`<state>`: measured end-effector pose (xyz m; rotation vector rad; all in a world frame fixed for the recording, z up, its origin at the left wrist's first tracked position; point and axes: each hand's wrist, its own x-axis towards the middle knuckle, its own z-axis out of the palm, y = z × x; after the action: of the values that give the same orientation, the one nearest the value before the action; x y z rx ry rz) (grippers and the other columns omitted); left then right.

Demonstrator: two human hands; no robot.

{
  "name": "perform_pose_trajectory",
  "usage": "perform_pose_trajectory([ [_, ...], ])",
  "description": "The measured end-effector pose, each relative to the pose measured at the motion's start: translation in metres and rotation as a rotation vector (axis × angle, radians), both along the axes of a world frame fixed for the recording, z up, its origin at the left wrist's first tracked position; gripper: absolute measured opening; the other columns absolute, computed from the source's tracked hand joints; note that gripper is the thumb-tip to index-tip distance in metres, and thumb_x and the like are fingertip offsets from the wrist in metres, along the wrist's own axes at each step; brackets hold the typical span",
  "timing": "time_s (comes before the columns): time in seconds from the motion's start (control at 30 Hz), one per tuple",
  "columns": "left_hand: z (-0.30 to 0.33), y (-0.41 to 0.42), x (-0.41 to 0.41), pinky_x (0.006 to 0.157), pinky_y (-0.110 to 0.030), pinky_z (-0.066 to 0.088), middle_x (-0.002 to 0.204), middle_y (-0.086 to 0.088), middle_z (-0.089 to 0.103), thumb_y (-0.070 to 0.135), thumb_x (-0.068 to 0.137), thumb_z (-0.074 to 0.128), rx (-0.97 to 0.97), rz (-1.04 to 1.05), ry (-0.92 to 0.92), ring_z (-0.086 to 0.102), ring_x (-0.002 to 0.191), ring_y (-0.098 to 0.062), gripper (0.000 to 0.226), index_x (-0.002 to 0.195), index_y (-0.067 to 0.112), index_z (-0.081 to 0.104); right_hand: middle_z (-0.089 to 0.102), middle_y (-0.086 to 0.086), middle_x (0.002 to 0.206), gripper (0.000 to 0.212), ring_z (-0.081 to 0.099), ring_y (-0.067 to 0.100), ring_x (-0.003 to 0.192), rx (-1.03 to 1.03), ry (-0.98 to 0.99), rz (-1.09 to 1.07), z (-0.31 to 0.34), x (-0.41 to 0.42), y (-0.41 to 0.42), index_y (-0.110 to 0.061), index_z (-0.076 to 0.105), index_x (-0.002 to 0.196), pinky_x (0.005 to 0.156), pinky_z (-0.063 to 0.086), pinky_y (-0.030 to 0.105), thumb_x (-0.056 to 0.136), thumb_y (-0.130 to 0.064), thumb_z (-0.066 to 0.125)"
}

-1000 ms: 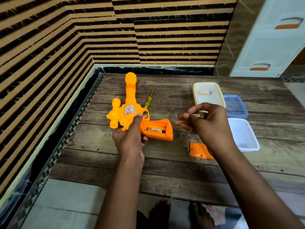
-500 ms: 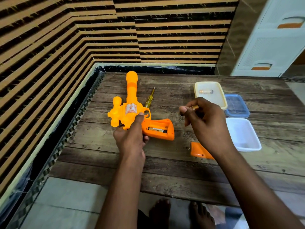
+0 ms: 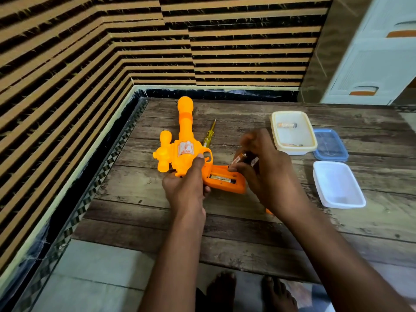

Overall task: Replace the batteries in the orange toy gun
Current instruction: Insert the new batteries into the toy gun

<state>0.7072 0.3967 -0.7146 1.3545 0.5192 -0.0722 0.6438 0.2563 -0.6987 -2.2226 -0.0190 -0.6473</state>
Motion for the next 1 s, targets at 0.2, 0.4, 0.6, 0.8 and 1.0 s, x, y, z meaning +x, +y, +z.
perform_pose_trajectory([
  [0.2, -0.002, 0.0, -0.001, 0.05, -0.027, 0.048, 0.081, 0.0, 0.073, 0.029, 0.082, 0.085, 0.014, -0.009, 0.002, 0.063, 0.054, -0.015, 0.024, 0.096, 0.022, 0.068, 0.064, -0.003, 0.095, 0.042, 0.063, 0.025, 0.077, -0.2, 0.084, -0.01, -0.003, 0.004, 0.005, -0.03, 0.04, 0.109, 0.064, 0.053, 0.042, 0.091, -0.025, 0.078],
  [0.4, -0.006, -0.001, 0.001, 0.051, -0.025, 0.05, 0.095, -0.004, 0.077, 0.031, 0.08, 0.086, 0.013, -0.009, -0.013, 0.072, 0.071, -0.019, 0.036, 0.109, 0.019, 0.069, 0.069, 0.007, 0.088, 0.038, 0.067, 0.035, 0.071, -0.47, -0.025, 0.023, -0.006, 0.009, 0.01, -0.016, 0.053, 0.099, 0.052, 0.056, 0.042, 0.078, -0.009, 0.084],
  [0.6, -0.006, -0.001, 0.002, 0.049, -0.025, 0.048, 0.097, -0.006, 0.077, 0.028, 0.08, 0.086, -0.007, -0.006, -0.016, 0.071, 0.069, -0.02, 0.031, 0.105, 0.02, 0.07, 0.072, 0.013, 0.096, 0.028, 0.071, 0.035, 0.082, -0.445, -0.104, 0.102, -0.017, 0.014, 0.003, -0.004, 0.074, 0.111, 0.06, 0.06, 0.047, 0.09, -0.013, 0.058],
  [0.8, -0.006, -0.001, 0.002, 0.05, -0.025, 0.049, 0.098, -0.004, 0.076, 0.029, 0.08, 0.086, -0.018, 0.0, -0.01, 0.072, 0.074, -0.021, 0.035, 0.109, 0.021, 0.068, 0.071, 0.013, 0.098, 0.028, 0.068, 0.035, 0.085, -0.455, -0.15, 0.085, -0.021, 0.016, -0.001, -0.003, 0.075, 0.116, 0.061, 0.059, 0.048, 0.094, -0.01, 0.059],
  [1.0, -0.008, -0.005, -0.001, 0.05, -0.026, 0.05, 0.094, -0.004, 0.078, 0.028, 0.081, 0.084, -0.034, -0.035, 0.0, 0.072, 0.069, -0.017, 0.031, 0.108, 0.022, 0.071, 0.07, 0.008, 0.092, 0.019, 0.066, 0.029, 0.082, -0.255, -0.14, 0.071, -0.028, 0.021, 0.01, -0.008, 0.075, 0.101, 0.065, 0.056, 0.045, 0.097, -0.021, 0.063],
])
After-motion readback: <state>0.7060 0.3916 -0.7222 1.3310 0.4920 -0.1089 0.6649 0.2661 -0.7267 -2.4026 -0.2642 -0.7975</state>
